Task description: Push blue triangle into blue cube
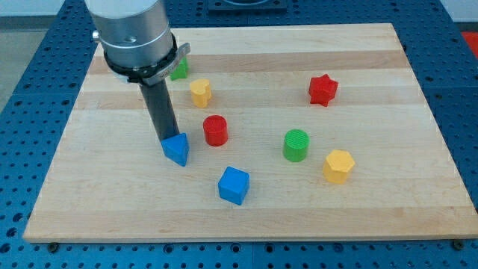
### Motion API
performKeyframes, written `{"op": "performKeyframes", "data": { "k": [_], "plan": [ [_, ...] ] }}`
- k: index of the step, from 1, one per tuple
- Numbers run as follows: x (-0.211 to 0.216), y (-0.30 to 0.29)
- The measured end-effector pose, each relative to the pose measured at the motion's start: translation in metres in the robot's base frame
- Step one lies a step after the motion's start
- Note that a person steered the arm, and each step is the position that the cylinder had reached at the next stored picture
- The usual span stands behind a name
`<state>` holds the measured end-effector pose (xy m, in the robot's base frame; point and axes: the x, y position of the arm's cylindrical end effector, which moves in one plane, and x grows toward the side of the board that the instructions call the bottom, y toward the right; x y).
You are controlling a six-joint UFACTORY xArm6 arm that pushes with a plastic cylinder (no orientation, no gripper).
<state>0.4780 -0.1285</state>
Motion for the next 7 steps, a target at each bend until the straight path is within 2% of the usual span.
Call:
{"op": "performKeyframes", "data": {
  "k": [2, 3, 4, 7],
  "plan": [
    [0.046, -0.02],
    [0.05, -0.013],
    [0.039, -0.035],
    [0.033, -0.013]
  ]
}}
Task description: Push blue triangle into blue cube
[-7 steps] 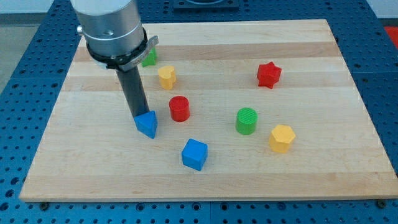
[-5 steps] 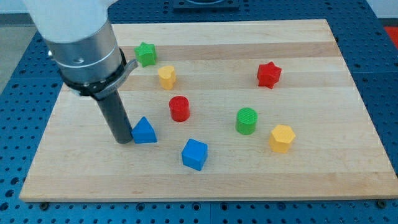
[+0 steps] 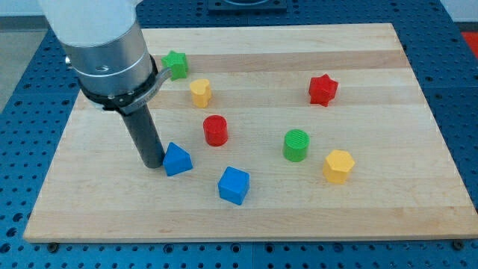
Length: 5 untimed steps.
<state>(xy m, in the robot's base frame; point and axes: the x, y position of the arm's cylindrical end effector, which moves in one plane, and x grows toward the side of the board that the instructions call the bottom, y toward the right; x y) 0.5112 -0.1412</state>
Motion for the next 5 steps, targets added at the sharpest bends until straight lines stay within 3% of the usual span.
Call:
{"op": "performKeyframes", "data": {
  "k": [5],
  "plan": [
    [0.019, 0.043]
  ]
}}
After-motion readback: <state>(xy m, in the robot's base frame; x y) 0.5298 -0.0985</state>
